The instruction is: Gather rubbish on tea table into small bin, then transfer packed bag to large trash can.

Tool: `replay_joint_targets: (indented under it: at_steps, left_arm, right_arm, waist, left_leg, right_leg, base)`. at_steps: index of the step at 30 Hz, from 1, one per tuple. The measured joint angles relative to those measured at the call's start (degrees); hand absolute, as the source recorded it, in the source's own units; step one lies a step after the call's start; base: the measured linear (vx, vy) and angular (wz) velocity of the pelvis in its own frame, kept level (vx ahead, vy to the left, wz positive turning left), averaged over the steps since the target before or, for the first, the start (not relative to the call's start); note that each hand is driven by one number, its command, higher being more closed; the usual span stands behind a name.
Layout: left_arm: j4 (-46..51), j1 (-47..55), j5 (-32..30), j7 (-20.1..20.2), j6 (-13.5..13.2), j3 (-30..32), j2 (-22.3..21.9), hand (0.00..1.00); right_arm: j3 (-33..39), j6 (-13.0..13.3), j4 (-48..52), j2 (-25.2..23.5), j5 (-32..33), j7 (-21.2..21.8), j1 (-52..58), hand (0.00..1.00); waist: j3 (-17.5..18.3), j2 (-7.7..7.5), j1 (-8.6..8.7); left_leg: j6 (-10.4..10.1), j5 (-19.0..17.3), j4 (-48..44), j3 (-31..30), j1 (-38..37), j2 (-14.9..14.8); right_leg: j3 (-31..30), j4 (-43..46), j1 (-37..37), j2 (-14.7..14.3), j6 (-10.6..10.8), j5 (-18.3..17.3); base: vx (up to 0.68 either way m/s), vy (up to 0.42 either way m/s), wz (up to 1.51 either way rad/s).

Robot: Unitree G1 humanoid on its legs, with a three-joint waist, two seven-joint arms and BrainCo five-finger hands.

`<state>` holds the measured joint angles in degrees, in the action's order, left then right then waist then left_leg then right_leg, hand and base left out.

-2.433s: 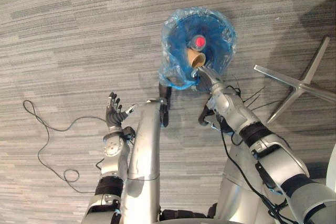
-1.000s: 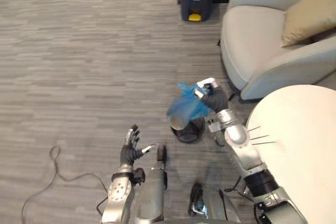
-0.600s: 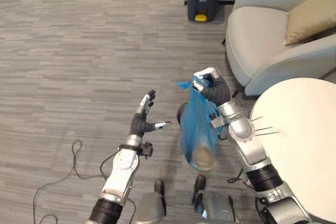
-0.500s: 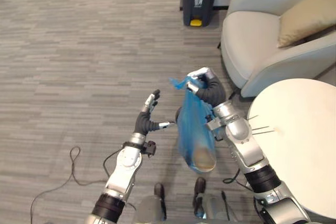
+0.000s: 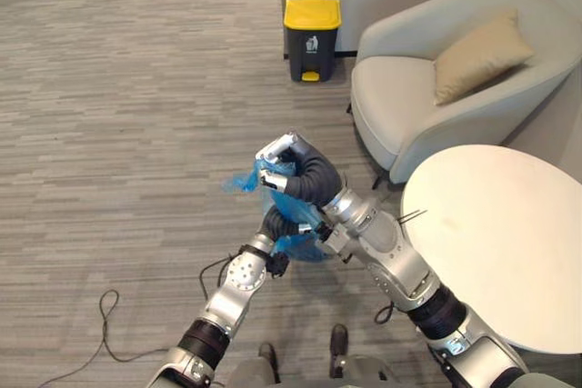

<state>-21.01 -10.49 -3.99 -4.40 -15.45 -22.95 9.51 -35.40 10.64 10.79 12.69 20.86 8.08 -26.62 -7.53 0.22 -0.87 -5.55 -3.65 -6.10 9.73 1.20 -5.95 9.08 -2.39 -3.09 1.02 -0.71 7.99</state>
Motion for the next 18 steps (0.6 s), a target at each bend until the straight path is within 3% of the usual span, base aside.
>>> replay_joint_targets:
  at_steps: [1, 9, 11, 18]
  left_arm:
    - [-0.27, 0.04, -0.87, -0.55, 0.27, -0.02, 0.02, 1.0]
    - [-0.51, -0.44, -3.43, -5.09, 1.4, -1.31, -2.8, 1.0]
    - [-0.57, -2.36, -3.19, -7.22, 1.15, -1.22, -3.32, 1.0]
    - [-0.38, -5.25, 3.7, -12.07, -0.02, -1.28, -3.66, 1.0]
  right_arm:
    - [-1.62, 0.0, -0.31, -0.24, 0.01, -0.12, -1.31, 1.0]
    - [-11.0, -0.58, -10.17, -8.52, 0.66, -1.99, -9.92, 1.0]
    - [-12.96, -0.59, -10.55, -9.84, 1.77, -2.32, -9.97, 1.0]
    - [-14.69, -0.58, -10.7, -10.5, 3.85, -3.27, -11.55, 1.0]
  waist:
    - [0.36, -0.1, -0.01]
    - [0.68, -0.21, -0.45]
    - [0.73, -0.24, -1.5]
    - [0.77, -0.18, -1.43]
  left_leg:
    - [-0.09, 0.07, 0.21, -0.04, -0.08, -0.04]
    - [-0.39, 0.64, 1.25, -0.45, -1.07, -0.51]
    - [-0.42, 0.65, 1.28, -0.77, -1.08, -0.64]
    - [-0.58, 0.76, 1.22, -1.56, -0.98, -0.76]
  right_leg:
    - [0.0, -0.47, 0.0, -0.11, 0.0, 0.0]
    - [0.32, -2.77, 2.11, -0.95, -0.67, 0.79]
    - [0.57, -3.0, 2.17, -1.11, -0.69, 0.82]
    - [1.15, -3.25, 2.54, -1.24, -0.69, 0.81]
  base:
    - [0.0, 0.0, 0.0]
    - [0.01, 0.013, 0.01]
    - [0.01, 0.031, 0.08]
    - [-0.01, 0.044, 0.05]
